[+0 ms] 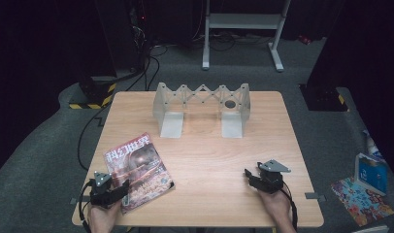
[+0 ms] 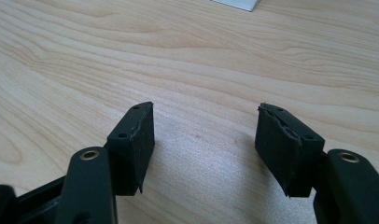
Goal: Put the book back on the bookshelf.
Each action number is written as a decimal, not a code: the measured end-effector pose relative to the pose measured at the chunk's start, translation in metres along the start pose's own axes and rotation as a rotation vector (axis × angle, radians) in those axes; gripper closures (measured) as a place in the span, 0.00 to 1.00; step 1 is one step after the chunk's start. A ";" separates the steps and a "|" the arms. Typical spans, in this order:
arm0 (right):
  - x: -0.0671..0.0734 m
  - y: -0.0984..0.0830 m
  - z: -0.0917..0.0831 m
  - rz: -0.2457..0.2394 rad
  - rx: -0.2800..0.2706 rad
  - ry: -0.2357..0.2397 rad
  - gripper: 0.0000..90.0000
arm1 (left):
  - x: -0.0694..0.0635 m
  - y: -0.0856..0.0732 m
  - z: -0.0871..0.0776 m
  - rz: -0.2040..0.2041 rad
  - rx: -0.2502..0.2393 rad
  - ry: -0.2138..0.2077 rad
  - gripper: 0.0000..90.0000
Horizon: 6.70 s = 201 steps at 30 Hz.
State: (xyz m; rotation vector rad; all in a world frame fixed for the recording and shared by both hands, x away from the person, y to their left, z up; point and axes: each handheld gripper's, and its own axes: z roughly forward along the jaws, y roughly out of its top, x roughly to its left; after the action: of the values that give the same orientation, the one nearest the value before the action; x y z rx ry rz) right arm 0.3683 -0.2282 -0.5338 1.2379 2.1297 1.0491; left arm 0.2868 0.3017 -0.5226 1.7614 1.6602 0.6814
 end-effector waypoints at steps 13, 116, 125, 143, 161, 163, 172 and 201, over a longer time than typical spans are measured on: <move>0.000 0.000 0.000 0.000 0.000 0.000 0.42 | -0.013 -0.008 -0.006 0.027 -0.009 -0.033 0.35; 0.000 0.000 0.000 -0.005 -0.002 0.002 0.42 | -0.146 0.029 0.040 0.220 0.006 -0.252 0.35; 0.000 0.000 0.000 -0.005 -0.002 0.001 0.42 | -0.152 0.032 0.044 0.237 0.007 -0.273 0.35; 0.000 0.000 0.000 -0.005 -0.001 0.002 0.42 | -0.160 0.036 0.050 0.270 -0.002 -0.304 0.35; 0.000 0.000 0.000 -0.014 -0.002 0.012 0.44 | -0.178 0.045 0.060 0.295 0.004 -0.352 0.34; 0.000 0.000 0.000 -0.014 -0.001 0.012 0.44 | -0.178 0.045 0.061 0.293 0.003 -0.355 0.34; -0.001 0.007 -0.005 0.022 0.044 0.039 0.48 | -0.168 0.051 0.069 0.264 0.005 -0.401 0.36; 0.033 0.080 0.035 0.223 0.385 0.231 0.58 | -0.163 0.063 0.091 0.279 -0.056 -0.406 0.33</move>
State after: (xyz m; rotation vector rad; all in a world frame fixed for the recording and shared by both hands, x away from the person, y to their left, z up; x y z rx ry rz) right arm 0.4186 -0.1619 -0.4913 1.6317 2.5007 0.9344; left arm 0.3831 0.1299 -0.5308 1.9557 1.1283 0.4430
